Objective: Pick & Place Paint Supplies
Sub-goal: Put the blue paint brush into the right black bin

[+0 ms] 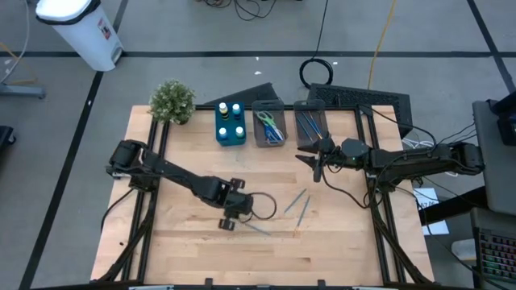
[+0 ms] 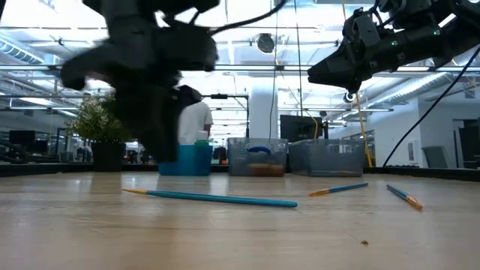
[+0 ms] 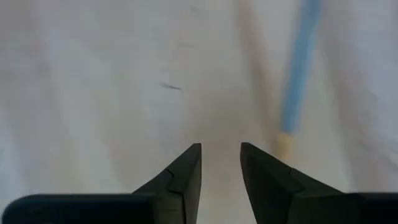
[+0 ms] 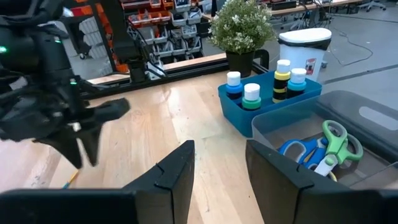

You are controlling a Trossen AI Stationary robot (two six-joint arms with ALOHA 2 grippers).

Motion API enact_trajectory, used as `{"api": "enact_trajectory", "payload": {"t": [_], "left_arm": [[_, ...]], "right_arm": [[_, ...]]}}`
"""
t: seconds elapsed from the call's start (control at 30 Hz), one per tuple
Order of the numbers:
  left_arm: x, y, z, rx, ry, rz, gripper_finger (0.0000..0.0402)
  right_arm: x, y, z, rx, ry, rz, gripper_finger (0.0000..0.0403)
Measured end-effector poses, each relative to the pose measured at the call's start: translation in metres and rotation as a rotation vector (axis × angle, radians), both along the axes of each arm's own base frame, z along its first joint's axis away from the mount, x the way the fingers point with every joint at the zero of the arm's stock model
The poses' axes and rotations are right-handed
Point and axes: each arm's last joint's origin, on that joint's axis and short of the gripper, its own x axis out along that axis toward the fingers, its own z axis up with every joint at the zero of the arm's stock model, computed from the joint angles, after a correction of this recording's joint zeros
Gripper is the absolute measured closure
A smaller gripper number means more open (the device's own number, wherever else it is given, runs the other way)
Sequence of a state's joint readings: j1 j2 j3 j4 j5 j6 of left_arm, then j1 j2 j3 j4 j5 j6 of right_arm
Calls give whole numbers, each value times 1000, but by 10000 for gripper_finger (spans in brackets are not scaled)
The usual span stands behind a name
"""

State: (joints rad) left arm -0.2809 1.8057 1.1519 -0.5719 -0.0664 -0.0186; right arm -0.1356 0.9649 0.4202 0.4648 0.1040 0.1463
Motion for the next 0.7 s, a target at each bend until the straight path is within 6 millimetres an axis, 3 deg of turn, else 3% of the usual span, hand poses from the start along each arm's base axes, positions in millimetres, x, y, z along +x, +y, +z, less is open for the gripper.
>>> {"api": "enact_trajectory", "payload": {"t": [0.23, 0.47, 0.7], "left_arm": [[-12, -21, -19, -6, 109, -173, 282], [-16, -11, -40, -27, 97, -144, 282], [-19, -4, -47, -64, 102, -116, 282]], "right_arm": [[0, 0, 0, 11, -2, -2, 269], [0, 0, 0, 24, -5, -4, 269], [0, 0, 0, 24, -6, -4, 269]]}}
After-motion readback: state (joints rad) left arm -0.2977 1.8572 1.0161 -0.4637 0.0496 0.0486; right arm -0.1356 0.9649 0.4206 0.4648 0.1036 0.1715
